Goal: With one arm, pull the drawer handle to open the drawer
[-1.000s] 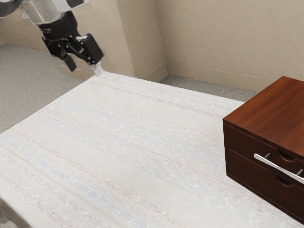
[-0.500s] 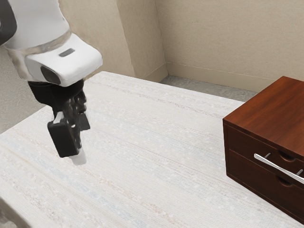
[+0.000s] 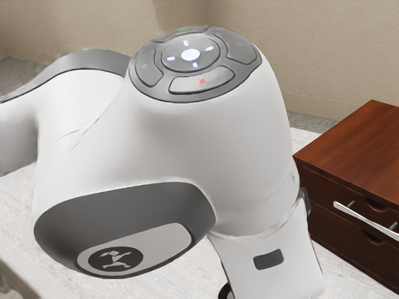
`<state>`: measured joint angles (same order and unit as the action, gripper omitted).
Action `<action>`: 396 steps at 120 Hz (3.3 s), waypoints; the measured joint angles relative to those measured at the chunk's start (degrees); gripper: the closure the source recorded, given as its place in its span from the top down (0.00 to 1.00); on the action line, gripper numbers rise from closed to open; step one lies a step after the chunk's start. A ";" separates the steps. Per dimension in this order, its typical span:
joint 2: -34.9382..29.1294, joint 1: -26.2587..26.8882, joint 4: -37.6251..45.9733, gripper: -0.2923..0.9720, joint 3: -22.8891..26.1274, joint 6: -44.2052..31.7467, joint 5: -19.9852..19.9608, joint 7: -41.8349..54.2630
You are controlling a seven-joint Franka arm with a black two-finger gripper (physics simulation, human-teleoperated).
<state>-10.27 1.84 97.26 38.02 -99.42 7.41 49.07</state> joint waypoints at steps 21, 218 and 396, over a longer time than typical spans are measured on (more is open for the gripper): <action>4.03 0.06 0.05 0.77 0.31 -7.85 1.74 3.29; 20.49 0.39 3.54 0.89 -8.53 -34.12 14.01 13.27; -11.40 14.32 30.70 0.65 -23.93 -33.86 14.82 12.61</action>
<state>-21.67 16.16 127.96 14.09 -133.29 22.24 61.68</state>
